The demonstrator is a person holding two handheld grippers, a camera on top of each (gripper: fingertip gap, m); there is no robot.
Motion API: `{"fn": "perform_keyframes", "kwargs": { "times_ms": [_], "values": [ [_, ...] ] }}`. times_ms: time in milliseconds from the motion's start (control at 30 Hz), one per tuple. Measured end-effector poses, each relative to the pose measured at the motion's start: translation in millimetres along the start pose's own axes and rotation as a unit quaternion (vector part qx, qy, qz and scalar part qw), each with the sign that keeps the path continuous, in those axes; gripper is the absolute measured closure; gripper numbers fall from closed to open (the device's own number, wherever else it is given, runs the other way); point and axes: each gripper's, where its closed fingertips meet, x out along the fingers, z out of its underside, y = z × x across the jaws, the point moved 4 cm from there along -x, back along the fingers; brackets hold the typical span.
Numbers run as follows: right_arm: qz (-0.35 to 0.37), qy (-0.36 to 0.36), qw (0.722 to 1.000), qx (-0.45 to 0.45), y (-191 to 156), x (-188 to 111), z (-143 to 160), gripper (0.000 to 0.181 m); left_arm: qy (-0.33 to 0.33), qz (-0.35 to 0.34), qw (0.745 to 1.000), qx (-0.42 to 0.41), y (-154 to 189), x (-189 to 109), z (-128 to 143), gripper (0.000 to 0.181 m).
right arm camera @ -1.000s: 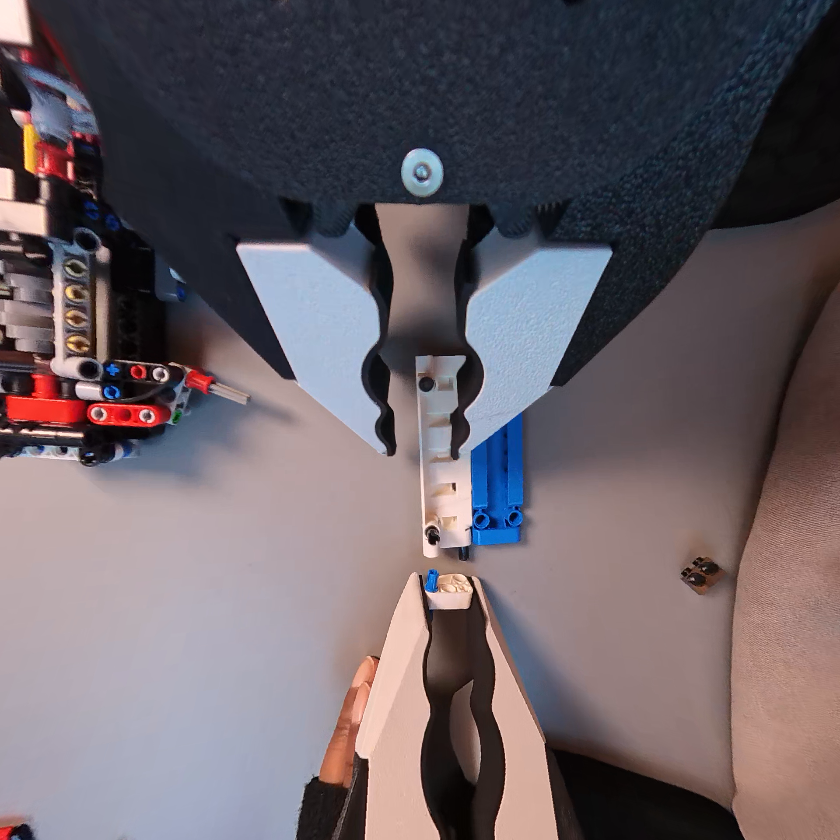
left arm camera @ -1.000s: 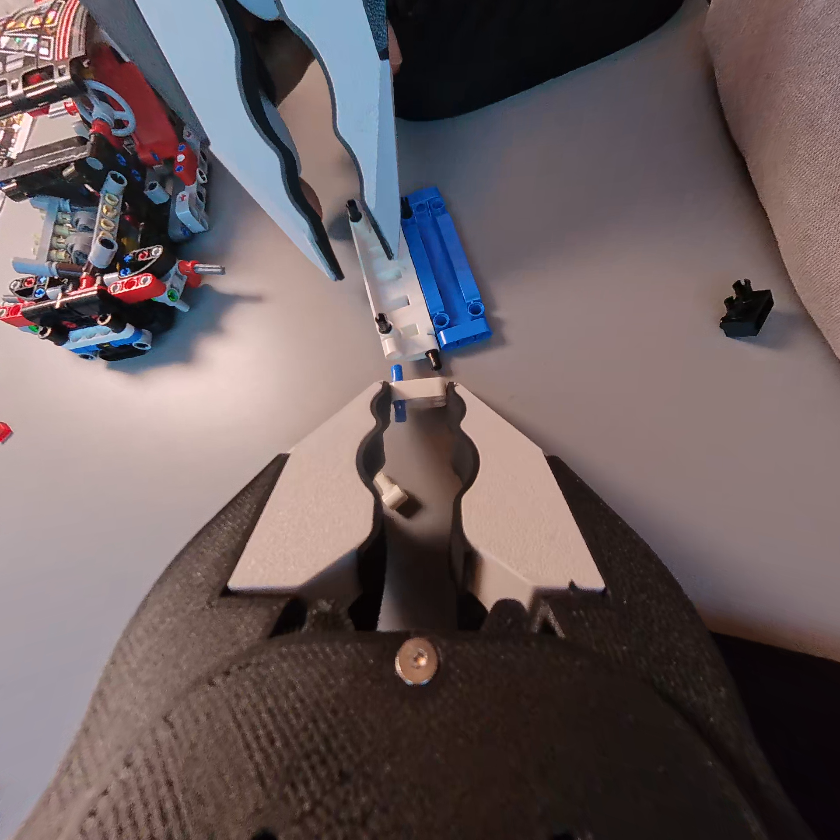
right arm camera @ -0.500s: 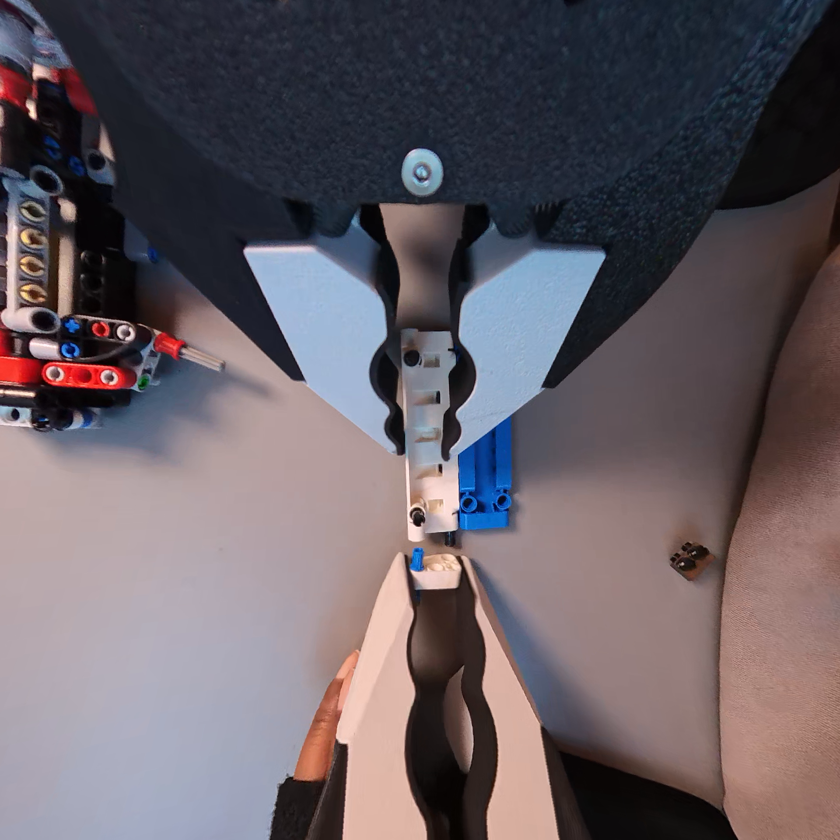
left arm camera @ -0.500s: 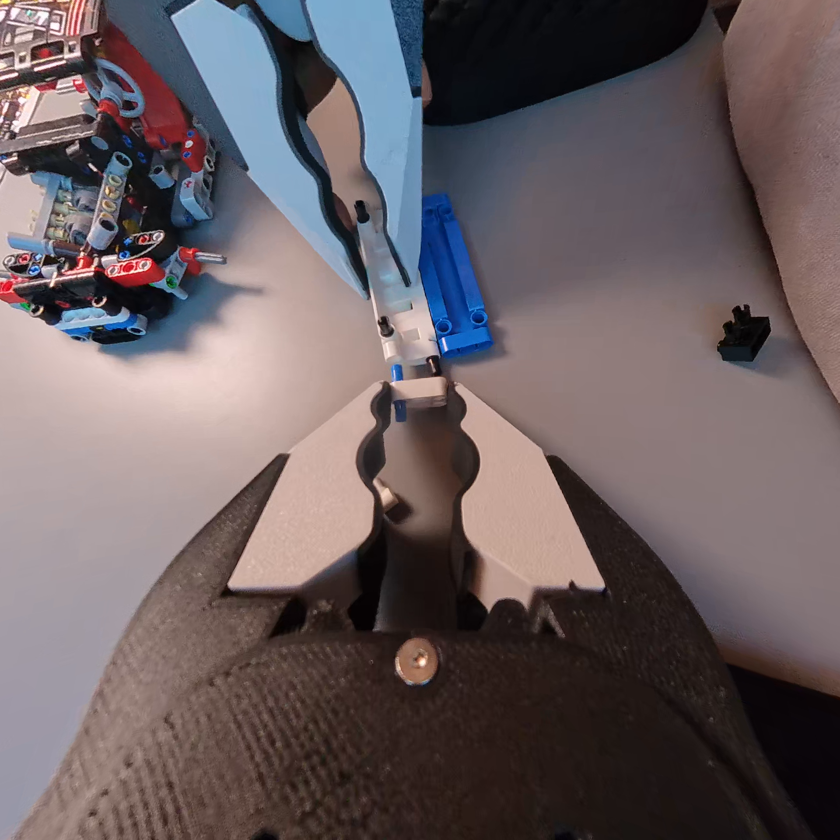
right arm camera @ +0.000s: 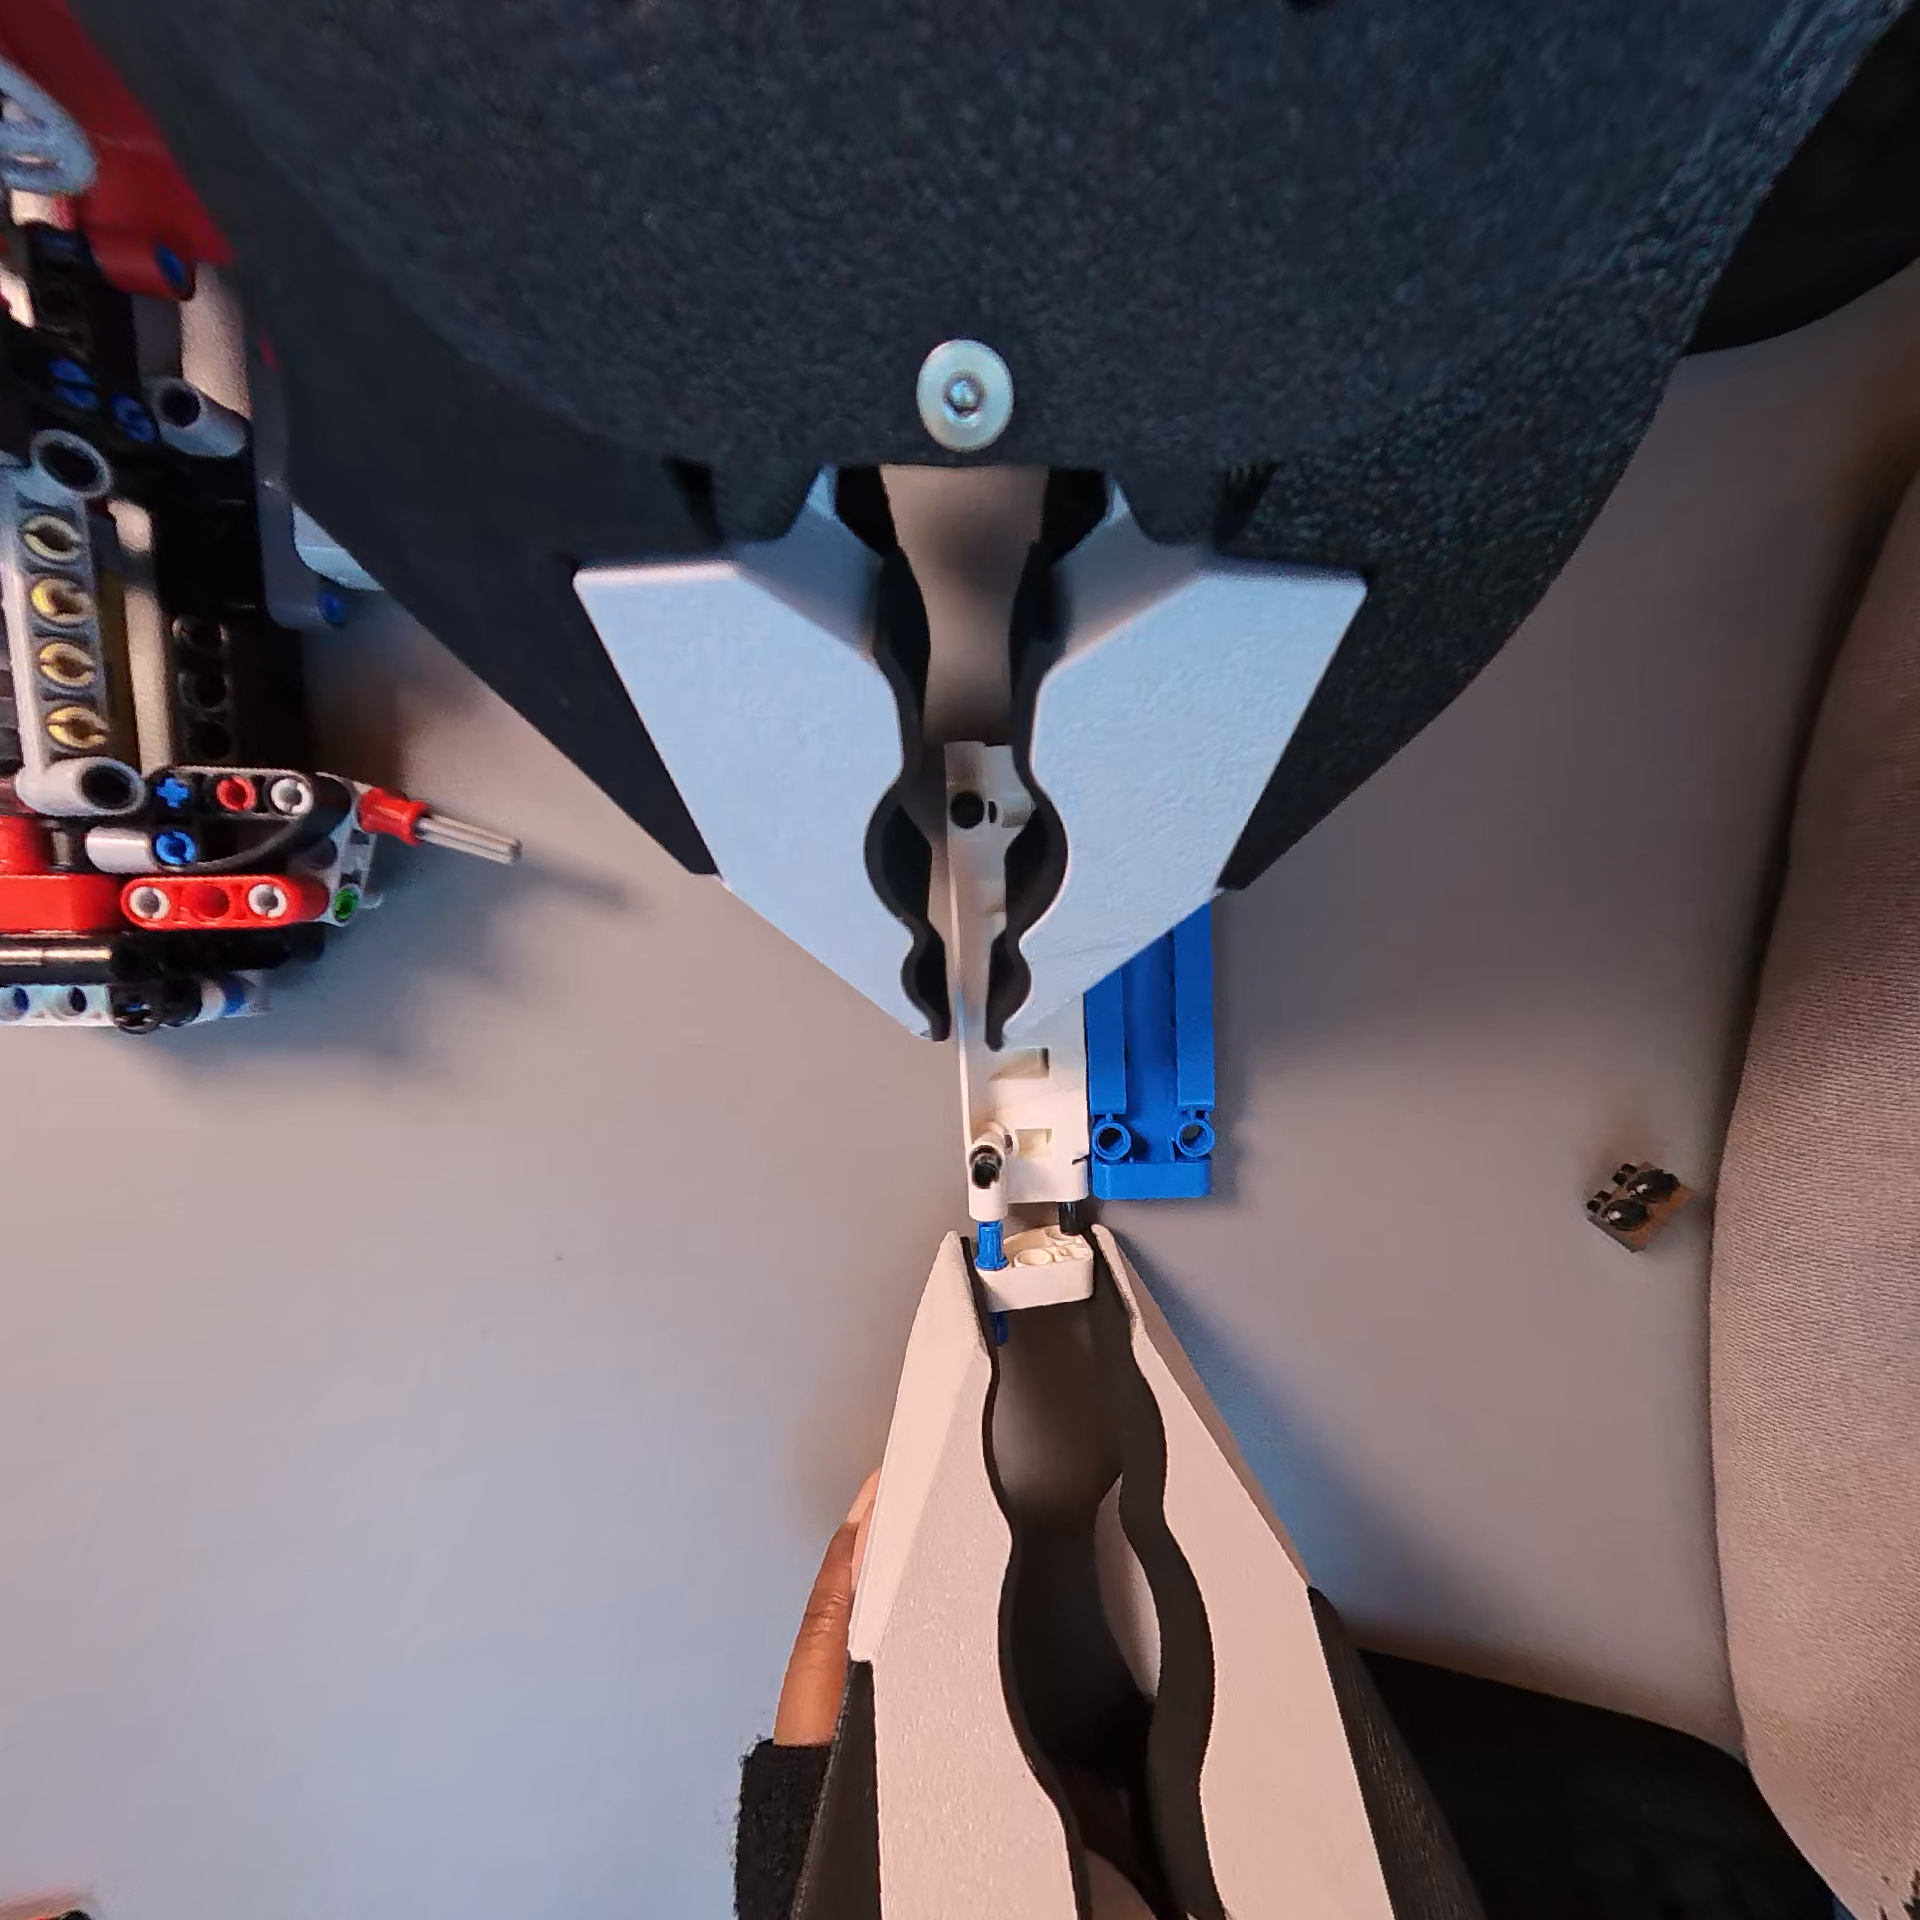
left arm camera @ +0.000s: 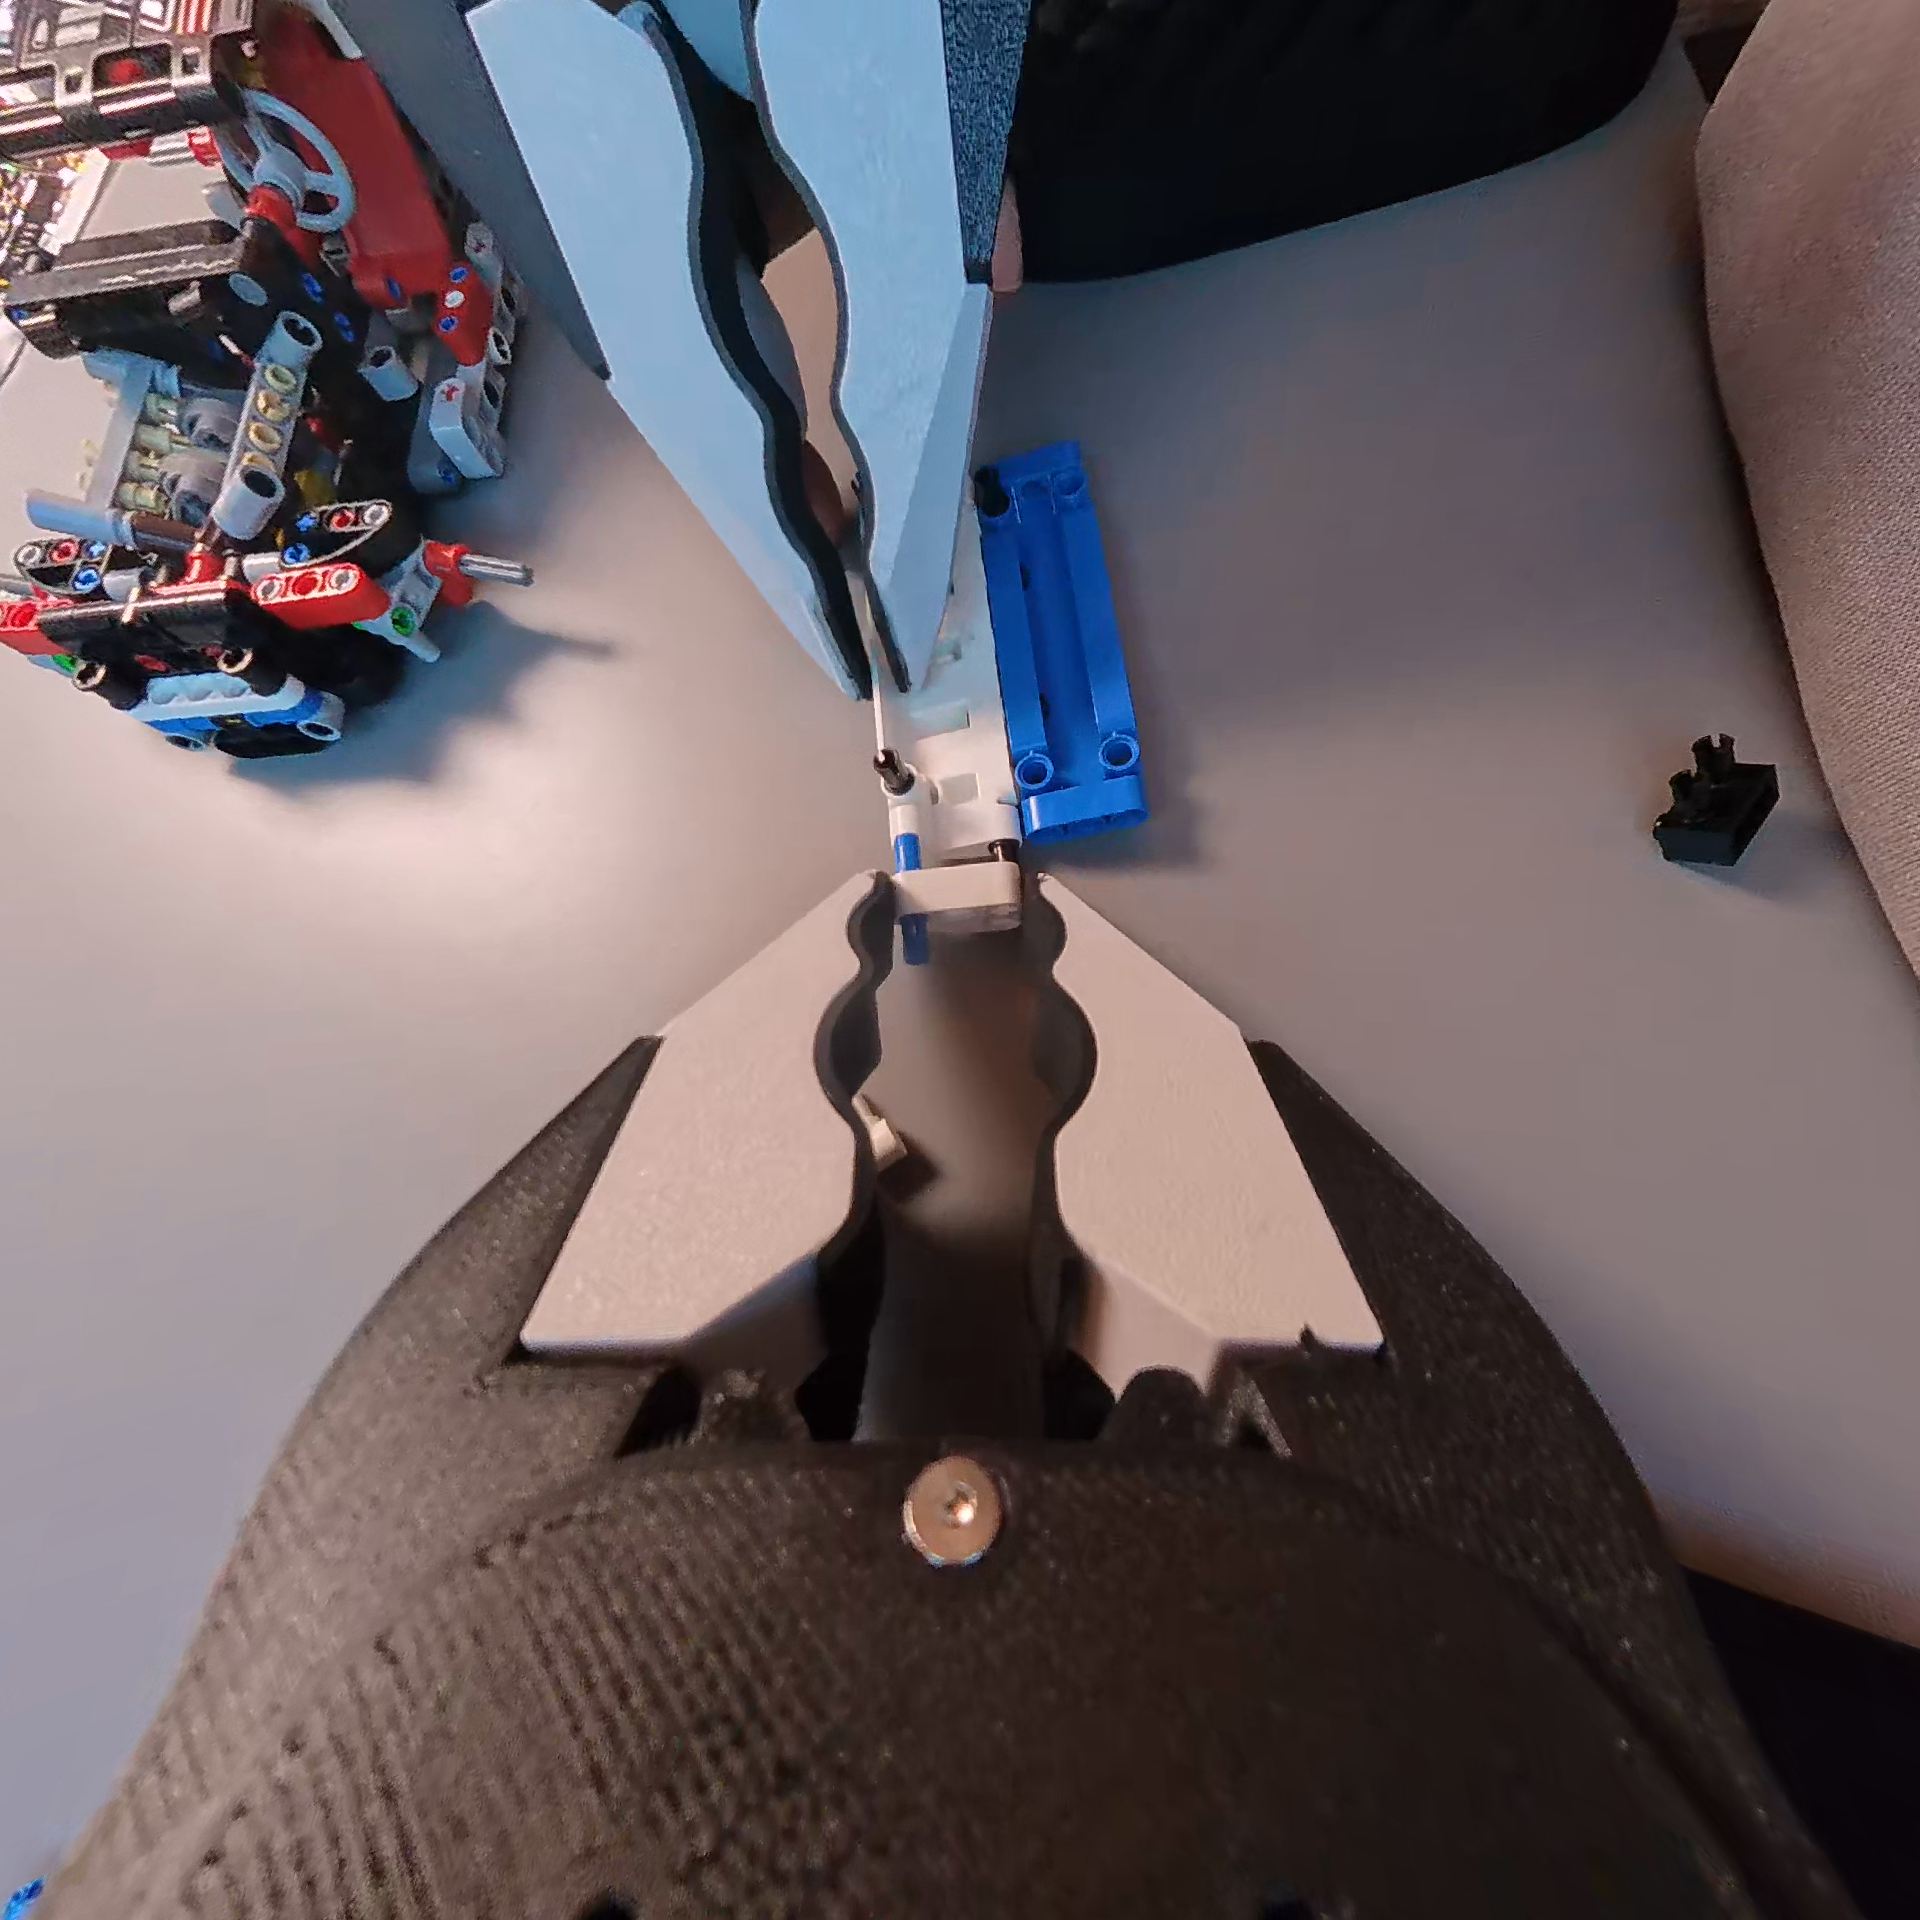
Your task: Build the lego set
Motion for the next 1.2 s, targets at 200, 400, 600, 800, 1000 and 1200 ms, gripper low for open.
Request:
{"fn": "perform_keyframes", "kwargs": {
  "times_ms": [200, 400, 600, 800, 1000, 1200],
  "values": [
    [-0.043, -0.017, 0.999, 0.027, -0.4, 3.8, -3.0, 0.174, 0.001, -0.005, 1.000, 0.009, 0.5, -0.1, -0.3, 0.159],
    [-0.053, -0.034, 0.998, 0.006, 0.1, 7.5, -6.0, 0.181, 0.001, -0.006, 1.000, 0.014, 2.1, -1.0, -0.3, 0.159],
    [0.013, -0.006, 1.000, -0.019, -2.1, 3.9, -8.0, 0.181, -0.005, 0.008, 1.000, -0.004, 0.9, -1.4, 0.4, 0.159],
    [0.027, 0.005, 0.999, -0.024, -4.8, 4.5, -7.2, 0.181, -0.020, 0.032, 0.999, -0.014, 0.2, -0.9, -0.2, 0.159],
    [0.030, 0.019, 0.998, -0.043, -5.0, 4.1, -7.1, 0.181, -0.017, 0.044, 0.998, -0.032, -1.4, -0.8, -1.5, 0.159],
    [0.017, 0.044, 0.998, -0.032, -5.3, 6.4, -5.9, 0.181, 0.011, 0.043, 0.999, -0.009, -0.2, -0.3, -3.8, 0.158]
  ]
}}
